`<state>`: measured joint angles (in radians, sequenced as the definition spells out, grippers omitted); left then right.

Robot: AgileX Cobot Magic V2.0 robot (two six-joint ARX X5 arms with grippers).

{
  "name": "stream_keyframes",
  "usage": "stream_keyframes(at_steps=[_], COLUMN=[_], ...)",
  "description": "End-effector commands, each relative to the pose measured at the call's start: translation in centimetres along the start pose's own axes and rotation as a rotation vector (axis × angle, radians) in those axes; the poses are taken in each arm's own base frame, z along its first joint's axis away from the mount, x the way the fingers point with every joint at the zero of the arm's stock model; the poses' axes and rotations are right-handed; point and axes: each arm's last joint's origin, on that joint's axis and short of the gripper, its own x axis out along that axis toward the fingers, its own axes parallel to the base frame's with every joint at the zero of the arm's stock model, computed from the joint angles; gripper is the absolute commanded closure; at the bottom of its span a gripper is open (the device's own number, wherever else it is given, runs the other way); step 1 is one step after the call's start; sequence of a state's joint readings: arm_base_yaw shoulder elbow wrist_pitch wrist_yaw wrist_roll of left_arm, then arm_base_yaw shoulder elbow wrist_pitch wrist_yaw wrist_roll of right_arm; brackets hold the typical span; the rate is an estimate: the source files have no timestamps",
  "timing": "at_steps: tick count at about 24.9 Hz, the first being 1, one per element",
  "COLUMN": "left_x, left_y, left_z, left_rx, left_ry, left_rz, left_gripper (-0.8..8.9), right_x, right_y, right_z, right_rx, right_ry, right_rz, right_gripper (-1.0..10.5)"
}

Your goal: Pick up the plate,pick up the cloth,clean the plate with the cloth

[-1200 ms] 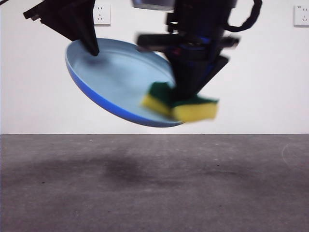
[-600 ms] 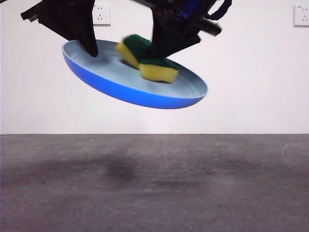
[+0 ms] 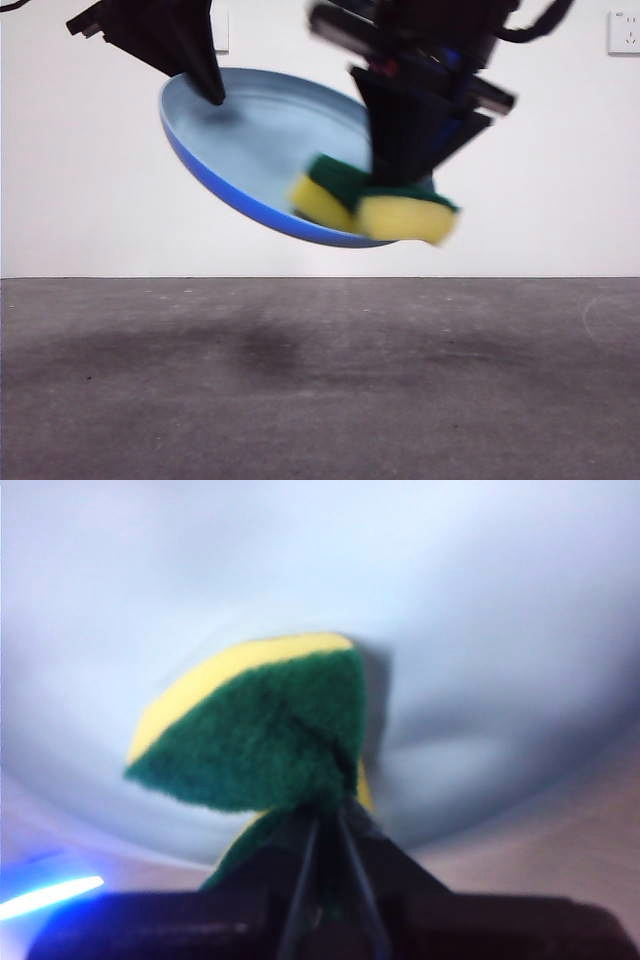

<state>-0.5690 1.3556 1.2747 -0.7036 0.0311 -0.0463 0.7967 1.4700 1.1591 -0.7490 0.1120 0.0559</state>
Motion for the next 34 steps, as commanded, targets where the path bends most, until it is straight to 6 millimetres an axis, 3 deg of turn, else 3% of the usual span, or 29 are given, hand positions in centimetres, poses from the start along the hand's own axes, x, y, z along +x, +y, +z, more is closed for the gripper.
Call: stream_keyframes(at_steps=[1, 9, 16, 23, 32, 34], left_x=[-0.2, 0.8, 5.0, 10.7, 16.9, 17.2], left_y=[0.3, 3.1, 7.3, 10.8, 13.2, 13.3], left_z=[-0.2, -0.1, -0.3, -1.4, -5.4, -5.6], left_rx=[0.035, 0.003, -0.076, -0.132, -0.175, -0.176], left_ry=[0.019, 0.032, 0.075, 0.122, 0.334, 0.347], left_rz=[0.078, 0.243, 0.314, 0.34, 0.34, 0.339], left_gripper=[8.21, 8.22, 8.22, 8.22, 8.08, 6.84], right_x=[-1.0, -7.4, -12.4, -14.1, -13.9, -13.9], right_y=[-0.8, -1.7, -2.4, -2.7, -2.7, -2.7], right_z=[-0.2, -0.5, -2.4, -3.5, -3.9, -3.9], right_rx=[0.01, 0.085, 0.14, 0.162, 0.169, 0.169], right_ry=[-0.044, -0.309, -0.462, -0.499, -0.46, -0.46], right_rz=[-0.191, -0.251, -0.24, -0.249, -0.249, -0.249], right_gripper=[9.6, 9.6, 9.6, 9.6, 9.6, 9.6])
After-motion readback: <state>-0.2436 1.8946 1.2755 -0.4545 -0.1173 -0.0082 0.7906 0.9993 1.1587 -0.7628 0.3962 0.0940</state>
